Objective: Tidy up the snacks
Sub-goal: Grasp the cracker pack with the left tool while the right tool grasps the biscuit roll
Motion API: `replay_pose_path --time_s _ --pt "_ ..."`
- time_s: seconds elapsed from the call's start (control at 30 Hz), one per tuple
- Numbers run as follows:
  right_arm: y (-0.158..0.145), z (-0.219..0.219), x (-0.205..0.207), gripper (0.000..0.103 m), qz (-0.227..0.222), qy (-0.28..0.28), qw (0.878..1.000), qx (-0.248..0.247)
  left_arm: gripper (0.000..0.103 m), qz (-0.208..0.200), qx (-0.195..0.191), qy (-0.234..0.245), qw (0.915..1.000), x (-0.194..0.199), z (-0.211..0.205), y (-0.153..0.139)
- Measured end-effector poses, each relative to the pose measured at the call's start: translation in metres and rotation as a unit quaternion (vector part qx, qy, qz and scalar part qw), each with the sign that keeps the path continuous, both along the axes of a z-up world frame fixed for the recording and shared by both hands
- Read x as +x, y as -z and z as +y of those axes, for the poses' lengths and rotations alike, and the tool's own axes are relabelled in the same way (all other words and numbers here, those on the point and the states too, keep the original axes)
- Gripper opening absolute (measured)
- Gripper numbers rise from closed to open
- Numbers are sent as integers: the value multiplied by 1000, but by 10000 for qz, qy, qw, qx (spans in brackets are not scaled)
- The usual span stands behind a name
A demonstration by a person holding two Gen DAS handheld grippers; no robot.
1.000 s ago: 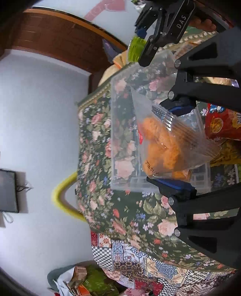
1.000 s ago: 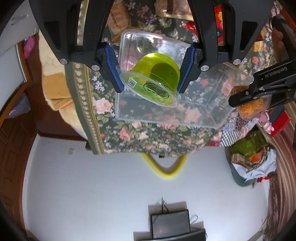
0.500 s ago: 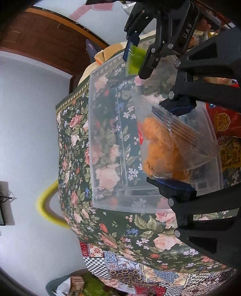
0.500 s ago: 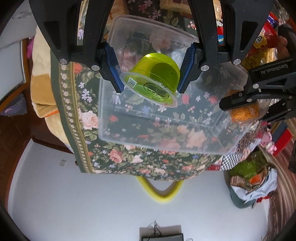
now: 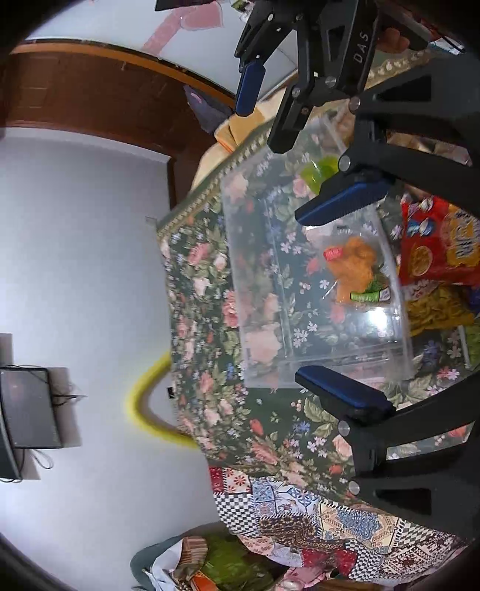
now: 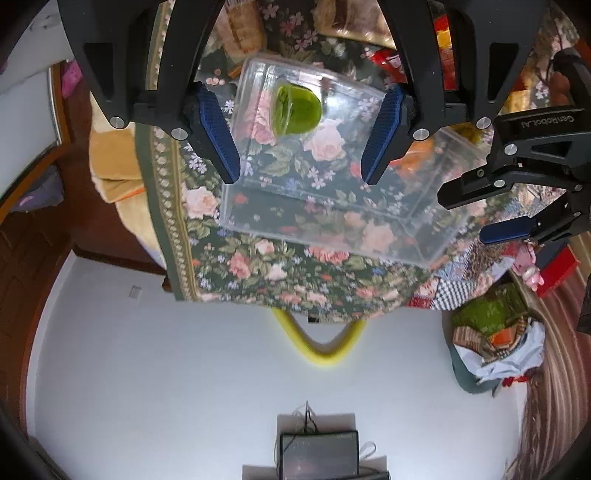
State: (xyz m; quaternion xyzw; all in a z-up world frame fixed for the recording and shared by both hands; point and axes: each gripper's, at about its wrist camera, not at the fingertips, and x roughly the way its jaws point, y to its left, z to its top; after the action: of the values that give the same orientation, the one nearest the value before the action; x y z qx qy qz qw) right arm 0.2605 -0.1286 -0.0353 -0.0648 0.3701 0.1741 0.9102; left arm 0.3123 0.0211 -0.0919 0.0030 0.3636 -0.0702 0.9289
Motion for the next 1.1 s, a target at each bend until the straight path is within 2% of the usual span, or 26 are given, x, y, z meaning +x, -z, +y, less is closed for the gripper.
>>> replay_pose_path --time_s 0.3,0.53,0.73,1.1 --pt "-27 -5 -39 72 -391 19 9991 139 85 -378 25 -96 9992 -57 13 -31" --pt "-27 -12 -72 75 -411 73 9989 201 89 -347 1 -280 9990 -100 36 -29" --pt "-13 -14 -93 75 -178 149 9996 185 89 -87 22 -479 9988 -129 63 -9" --pt "27 -17 -125 75 367 252 9989 116 89 620 -17 -818 9947 -153 91 56"
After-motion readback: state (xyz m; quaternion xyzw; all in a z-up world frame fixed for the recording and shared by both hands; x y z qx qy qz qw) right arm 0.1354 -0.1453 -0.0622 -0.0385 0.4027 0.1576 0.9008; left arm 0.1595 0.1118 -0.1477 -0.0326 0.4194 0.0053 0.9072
